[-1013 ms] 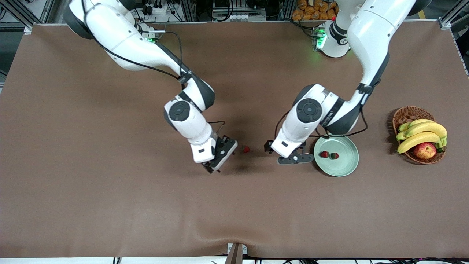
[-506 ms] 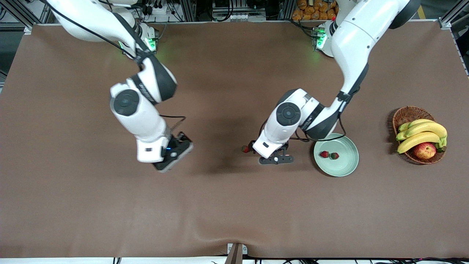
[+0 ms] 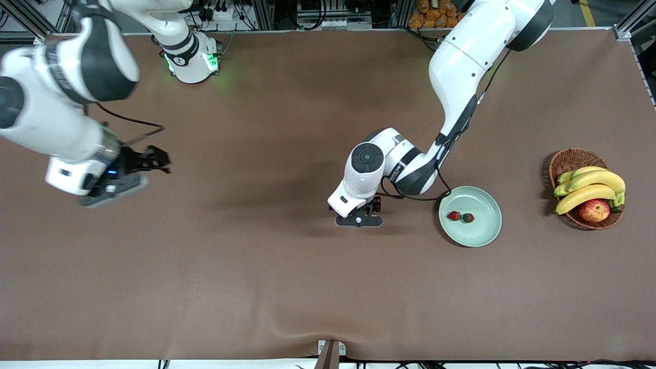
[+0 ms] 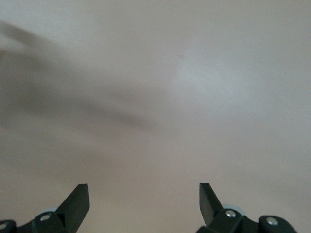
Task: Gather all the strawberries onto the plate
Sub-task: 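Grasp the last strawberry with the left gripper while the right gripper withdraws, then carry the held strawberry over the green plate with the left gripper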
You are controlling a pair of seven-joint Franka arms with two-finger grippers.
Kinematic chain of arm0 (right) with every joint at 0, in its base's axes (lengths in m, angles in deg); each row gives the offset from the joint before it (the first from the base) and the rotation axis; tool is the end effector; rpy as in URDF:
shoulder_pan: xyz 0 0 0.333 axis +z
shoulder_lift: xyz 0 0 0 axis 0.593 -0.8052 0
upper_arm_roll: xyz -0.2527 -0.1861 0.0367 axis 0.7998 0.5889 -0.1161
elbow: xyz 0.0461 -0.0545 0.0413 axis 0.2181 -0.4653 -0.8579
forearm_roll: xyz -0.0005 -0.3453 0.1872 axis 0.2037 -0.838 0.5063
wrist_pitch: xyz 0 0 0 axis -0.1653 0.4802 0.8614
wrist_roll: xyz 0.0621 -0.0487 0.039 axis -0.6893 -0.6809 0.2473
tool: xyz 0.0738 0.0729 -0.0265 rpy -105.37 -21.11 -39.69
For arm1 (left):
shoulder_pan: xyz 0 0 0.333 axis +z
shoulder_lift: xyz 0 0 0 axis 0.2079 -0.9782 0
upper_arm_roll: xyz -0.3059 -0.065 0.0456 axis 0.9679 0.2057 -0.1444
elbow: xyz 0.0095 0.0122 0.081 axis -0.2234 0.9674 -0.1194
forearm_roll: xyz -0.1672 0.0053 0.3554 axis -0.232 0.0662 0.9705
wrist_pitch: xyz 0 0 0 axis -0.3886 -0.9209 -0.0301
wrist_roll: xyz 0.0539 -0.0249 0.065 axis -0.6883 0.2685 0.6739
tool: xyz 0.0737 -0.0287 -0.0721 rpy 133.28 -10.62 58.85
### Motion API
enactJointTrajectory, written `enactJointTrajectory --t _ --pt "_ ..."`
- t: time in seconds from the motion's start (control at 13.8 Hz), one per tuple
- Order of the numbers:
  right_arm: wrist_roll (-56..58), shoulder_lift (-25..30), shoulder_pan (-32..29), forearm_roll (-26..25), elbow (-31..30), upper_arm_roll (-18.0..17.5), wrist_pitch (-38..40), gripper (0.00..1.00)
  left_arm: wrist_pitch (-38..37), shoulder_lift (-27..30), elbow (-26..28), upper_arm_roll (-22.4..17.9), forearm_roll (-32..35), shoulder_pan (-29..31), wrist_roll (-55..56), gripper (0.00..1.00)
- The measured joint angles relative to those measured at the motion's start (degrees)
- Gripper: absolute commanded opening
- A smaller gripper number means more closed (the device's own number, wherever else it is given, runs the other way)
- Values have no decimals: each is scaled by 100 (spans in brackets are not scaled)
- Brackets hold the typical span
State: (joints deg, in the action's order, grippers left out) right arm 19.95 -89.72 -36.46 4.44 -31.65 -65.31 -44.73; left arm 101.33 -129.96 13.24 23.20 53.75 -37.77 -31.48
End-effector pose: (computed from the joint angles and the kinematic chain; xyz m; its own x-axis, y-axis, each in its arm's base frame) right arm 0.5867 0.0561 0.5045 0.9392 0.3380 -0.0613 0.3353 -0.9408 -0.0495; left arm 0.5741 -0.4570 0.2094 0.9958 -0.0170 0.0897 -0.0231 -0.9975 0.0671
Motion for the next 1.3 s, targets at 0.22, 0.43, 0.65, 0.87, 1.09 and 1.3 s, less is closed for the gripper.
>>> enactJointTrajectory --t 0.22,0.43,0.65,0.87,1.09,1.3 --pt "88 342 -191 117 -3 401 553 100 149 -108 -33 -1 0 -29 -7 95" --pt "84 647 -236 170 29 713 1075 100 243 -217 -49 -5 0 -87 -7 90" --pt "38 760 -238 225 222 958 1490 100 261 -280 -59 -11 0 -190 5 81" --pt "-537 762 -191 250 626 969 1965 100 261 -292 -61 -16 0 -220 27 60" --pt "-703 762 -120 252 840 964 2098 100 261 -298 -61 -30 0 -219 28 47" --pt "-718 762 -98 250 931 962 2119 100 261 -300 -61 -34 0 -220 30 40"
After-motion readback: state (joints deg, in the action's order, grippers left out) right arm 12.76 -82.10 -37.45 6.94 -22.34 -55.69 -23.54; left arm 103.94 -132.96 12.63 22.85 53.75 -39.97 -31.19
